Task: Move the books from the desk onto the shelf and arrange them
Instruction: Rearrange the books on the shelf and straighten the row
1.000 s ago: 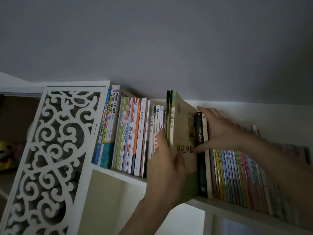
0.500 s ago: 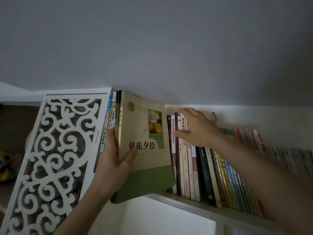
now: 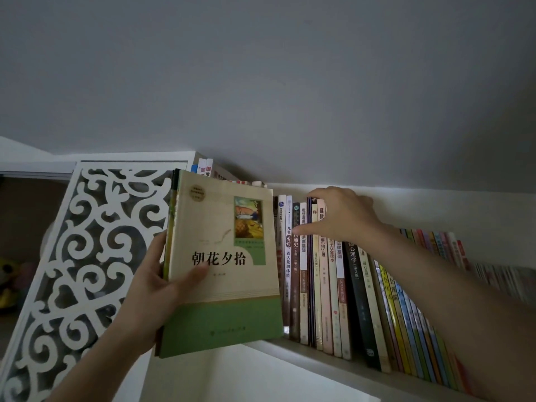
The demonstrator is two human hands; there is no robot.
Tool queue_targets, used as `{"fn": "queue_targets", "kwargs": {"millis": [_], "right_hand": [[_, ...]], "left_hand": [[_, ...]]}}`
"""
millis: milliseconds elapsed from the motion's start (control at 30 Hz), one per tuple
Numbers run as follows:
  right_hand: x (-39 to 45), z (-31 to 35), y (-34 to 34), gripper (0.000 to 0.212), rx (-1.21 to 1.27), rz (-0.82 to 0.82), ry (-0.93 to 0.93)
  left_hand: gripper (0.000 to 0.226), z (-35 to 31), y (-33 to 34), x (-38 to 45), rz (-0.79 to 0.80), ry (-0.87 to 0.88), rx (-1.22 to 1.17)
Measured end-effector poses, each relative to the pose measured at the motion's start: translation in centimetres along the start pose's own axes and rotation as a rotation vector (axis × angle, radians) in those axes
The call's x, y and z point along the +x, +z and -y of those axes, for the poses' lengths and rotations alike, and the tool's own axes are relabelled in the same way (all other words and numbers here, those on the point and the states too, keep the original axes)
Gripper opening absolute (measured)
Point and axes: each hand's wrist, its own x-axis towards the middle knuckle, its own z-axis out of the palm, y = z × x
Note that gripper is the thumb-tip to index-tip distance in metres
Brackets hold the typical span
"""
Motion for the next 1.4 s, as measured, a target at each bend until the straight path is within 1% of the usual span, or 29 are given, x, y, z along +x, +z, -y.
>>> {"fn": "queue_targets", "kwargs": {"millis": [67, 167, 233, 300, 367, 500, 600, 867, 967, 1033, 1067, 1133, 1167, 1200, 1267, 1300, 1333, 1400], "right_hand": [[0.3, 0.2, 0.4, 0.091, -0.033, 0.011, -0.019], [0.5, -0.1, 0.6, 0.081, -0.036, 0.042, -0.040], [0.7, -0.2, 0.5, 0.079, -0.026, 0.070, -0.039], [0.8, 0.0, 0.3, 0.074, -0.051, 0.062, -0.040], [0.8, 0.2, 0.1, 0.065, -0.071, 0.049, -0.055], [0.7, 0.2, 0.0, 0.054, -0.002, 0.049, -0.108], [0.9, 0.0, 0.0, 0.048, -0.005, 0.048, -0.120], [0.6, -1.0, -0.9, 0.052, -0.055, 0.063, -0.125], [0.7, -1.0, -0.8, 0.062, -0.052, 0.068, -0.116], [0.8, -1.2, -0.6, 0.067, -0.032, 0.060, -0.122], [0.8, -1.3, -0.5, 0.067, -0.023, 0.050, -0.125], [0.8, -1.5, -0.3, 0.064, -0.024, 0.029, -0.118], [0.8, -1.5, -0.2, 0.062, -0.026, 0.023, -0.116], [0.9, -1.6, -0.2, 0.059, -0.025, 0.022, -0.114], [0.7, -1.7, -0.2, 0.043, -0.008, 0.021, -0.115], [0.6, -1.7, -0.3, 0.036, -0.004, 0.025, -0.119], [0.6, -1.6, -0.4, 0.035, -0.003, 0.027, -0.125], [0.5, -1.5, -0.6, 0.036, 0.003, 0.034, -0.139]], "left_hand": [[0.054, 0.2, -0.1, -0.2, 0.011, -0.011, -0.029], [0.053, 0.3, 0.2, -0.4, 0.028, -0.022, -0.052], [0.053, 0.3, 0.5, -0.5, 0.033, -0.016, -0.050], [0.052, 0.4, 0.8, -0.5, 0.047, -0.011, -0.042], [0.053, 0.3, 0.9, -0.5, 0.065, -0.007, -0.036], [0.054, 0.1, 1.0, -0.4, 0.080, -0.002, -0.031], [0.054, 0.0, 1.0, -0.4, 0.095, 0.000, -0.027], [0.048, -0.5, 0.5, -0.3, 0.126, -0.019, -0.076], [0.047, -0.5, 0.9, 0.6, 0.175, -0.048, -0.105], [0.050, -0.3, 1.2, 1.4, 0.231, -0.074, -0.121], [0.057, 0.0, 1.3, 1.9, 0.267, -0.093, -0.128], [0.080, 0.5, 1.5, 2.7, 0.321, -0.145, -0.144], [0.086, 0.7, 1.7, 3.1, 0.325, -0.164, -0.155], [0.083, 1.0, 1.8, 3.4, 0.317, -0.173, -0.162], [0.066, 1.3, 2.1, 3.8, 0.289, -0.183, -0.170], [0.062, 1.4, 2.1, 3.9, 0.274, -0.187, -0.167], [0.063, 1.4, 2.0, 3.9, 0.272, -0.185, -0.160], [0.074, 1.3, 1.8, 3.8, 0.270, -0.168, -0.126]]}}
